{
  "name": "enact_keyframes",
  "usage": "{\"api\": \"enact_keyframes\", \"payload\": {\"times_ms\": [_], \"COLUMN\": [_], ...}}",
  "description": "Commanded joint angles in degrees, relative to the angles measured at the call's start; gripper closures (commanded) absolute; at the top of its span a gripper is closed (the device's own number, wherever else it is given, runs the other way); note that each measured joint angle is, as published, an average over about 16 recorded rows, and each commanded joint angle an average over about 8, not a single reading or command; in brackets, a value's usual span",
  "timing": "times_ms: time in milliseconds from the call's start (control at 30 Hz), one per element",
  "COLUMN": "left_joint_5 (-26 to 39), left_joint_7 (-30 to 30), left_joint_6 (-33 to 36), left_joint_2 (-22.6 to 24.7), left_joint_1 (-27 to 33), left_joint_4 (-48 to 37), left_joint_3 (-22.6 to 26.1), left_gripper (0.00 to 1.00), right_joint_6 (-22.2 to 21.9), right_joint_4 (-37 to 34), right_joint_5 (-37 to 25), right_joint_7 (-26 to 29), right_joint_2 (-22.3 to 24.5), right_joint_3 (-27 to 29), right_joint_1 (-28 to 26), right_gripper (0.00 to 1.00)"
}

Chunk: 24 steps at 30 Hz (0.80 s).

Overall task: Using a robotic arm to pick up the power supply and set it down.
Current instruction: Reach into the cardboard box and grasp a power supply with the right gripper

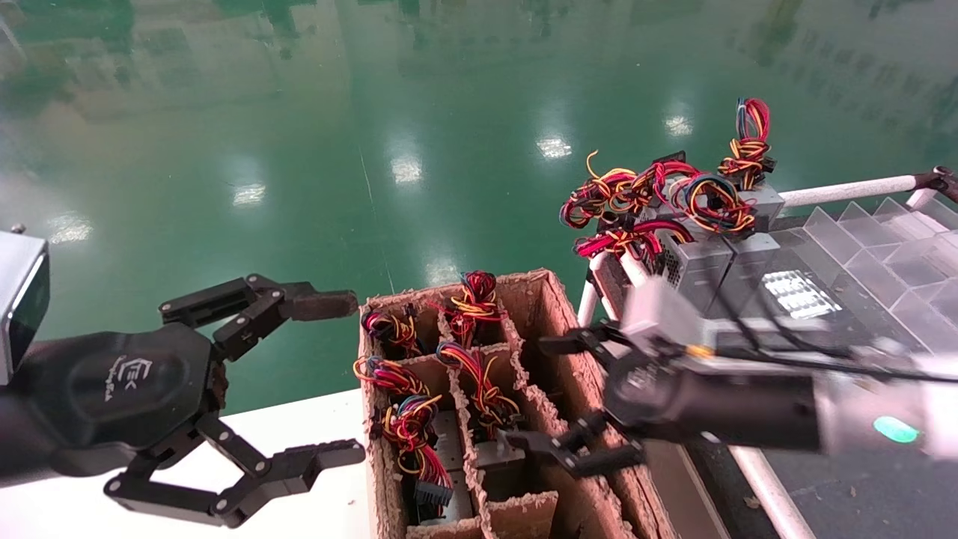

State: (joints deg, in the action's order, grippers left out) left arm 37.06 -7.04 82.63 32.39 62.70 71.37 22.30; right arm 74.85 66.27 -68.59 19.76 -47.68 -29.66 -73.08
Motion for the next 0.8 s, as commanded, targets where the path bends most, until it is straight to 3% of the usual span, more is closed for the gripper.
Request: {"api": "enact_keyframes", "payload": {"times_ms": [33, 300, 800], "left_joint_5": [0.0, 0.0, 0.0], "left_joint_7": [0.0, 0.0, 0.0], "left_joint_6": [0.0, 0.0, 0.0], "left_joint_2": [0.0, 0.0, 0.0], "left_joint_1": [0.0, 0.0, 0.0], "left_joint_4": [0.0, 0.0, 0.0], "left_joint_3": [0.0, 0.0, 0.0], "left_gripper": [0.0, 0.0, 0.0], "right_joint_6": [-0.2, -2.9, -4.2], "right_joint_4": [-1.9, -11.6, -19.7], "right_joint_5": [-3.4, -10.9, -12.7], "right_joint_7": [1.5, 0.3, -1.8], "right_joint_2": [-2.6, -12.2, -17.1], "right_joint_3": [-2.2, -6.5, -7.8], "right_joint_1": [-2.5, -8.4, -10.7], "right_gripper": [0.04, 0.98, 1.0]}}
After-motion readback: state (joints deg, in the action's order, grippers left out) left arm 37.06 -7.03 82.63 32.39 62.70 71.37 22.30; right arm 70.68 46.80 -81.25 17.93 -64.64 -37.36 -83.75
